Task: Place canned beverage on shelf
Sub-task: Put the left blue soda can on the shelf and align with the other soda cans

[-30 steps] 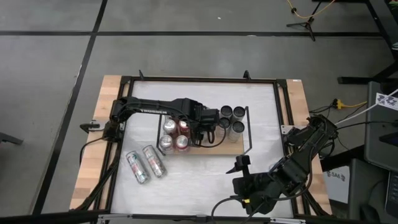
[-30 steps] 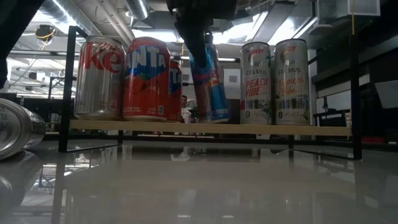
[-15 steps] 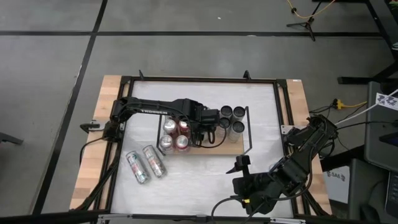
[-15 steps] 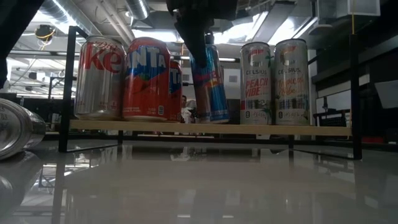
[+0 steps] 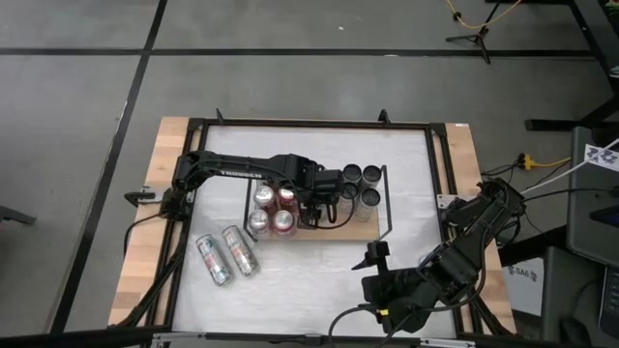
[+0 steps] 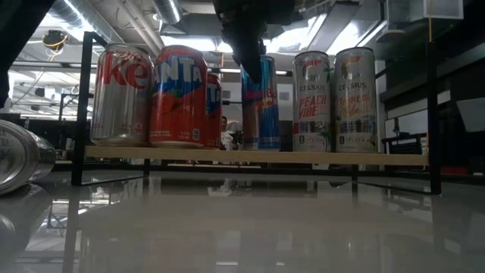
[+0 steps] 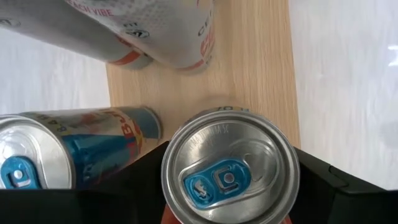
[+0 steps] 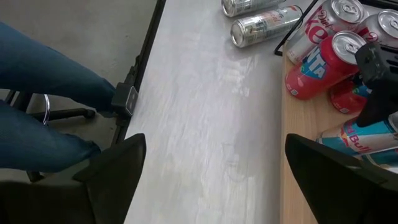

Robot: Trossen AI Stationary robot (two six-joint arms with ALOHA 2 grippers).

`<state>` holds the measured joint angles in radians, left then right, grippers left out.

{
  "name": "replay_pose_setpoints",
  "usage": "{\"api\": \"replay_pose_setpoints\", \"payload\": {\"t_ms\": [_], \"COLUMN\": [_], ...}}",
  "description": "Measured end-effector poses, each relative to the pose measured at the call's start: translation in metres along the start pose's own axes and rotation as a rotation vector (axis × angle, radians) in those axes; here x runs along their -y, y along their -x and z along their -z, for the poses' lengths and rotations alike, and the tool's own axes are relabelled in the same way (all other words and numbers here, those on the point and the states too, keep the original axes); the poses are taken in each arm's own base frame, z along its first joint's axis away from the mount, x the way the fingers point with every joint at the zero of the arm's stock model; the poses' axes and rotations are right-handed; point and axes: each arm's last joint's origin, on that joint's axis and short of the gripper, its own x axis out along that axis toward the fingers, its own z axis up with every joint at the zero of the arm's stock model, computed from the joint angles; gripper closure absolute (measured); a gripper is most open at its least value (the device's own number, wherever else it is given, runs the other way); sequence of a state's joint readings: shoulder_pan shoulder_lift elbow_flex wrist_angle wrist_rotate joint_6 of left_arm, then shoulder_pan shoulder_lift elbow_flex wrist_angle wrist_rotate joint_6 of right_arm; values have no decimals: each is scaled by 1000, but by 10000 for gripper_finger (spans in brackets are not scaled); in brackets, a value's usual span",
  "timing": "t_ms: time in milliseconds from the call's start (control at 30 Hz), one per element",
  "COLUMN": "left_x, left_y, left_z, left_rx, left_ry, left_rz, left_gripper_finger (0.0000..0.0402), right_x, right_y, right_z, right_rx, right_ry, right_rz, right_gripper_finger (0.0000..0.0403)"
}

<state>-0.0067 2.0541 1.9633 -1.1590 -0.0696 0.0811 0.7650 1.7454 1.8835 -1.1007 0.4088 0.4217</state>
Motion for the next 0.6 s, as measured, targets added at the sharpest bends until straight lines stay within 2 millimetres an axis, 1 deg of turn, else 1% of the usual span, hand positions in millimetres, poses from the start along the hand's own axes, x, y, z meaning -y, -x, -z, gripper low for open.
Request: {"api": "replay_pose_setpoints", "payload": {"t_ms": [400, 467, 600], "left_x": [0, 0, -2], "left_y": [0, 0, -2], "left_z": [0, 0, 1], "left_rx": [3, 3, -10], "left_ry": [-7, -6, -4], "left_rz": [0, 0, -2], "left_gripper_finger": [157, 150, 122], "right_x": [0, 0, 0], "right_y": [0, 0, 0], "right_z": [0, 0, 0], "right_rx": [-1, -1, -1], "right_ry": [0, 0, 0], "right_rz": [0, 0, -1], "right_gripper_finger": [22, 22, 22]}}
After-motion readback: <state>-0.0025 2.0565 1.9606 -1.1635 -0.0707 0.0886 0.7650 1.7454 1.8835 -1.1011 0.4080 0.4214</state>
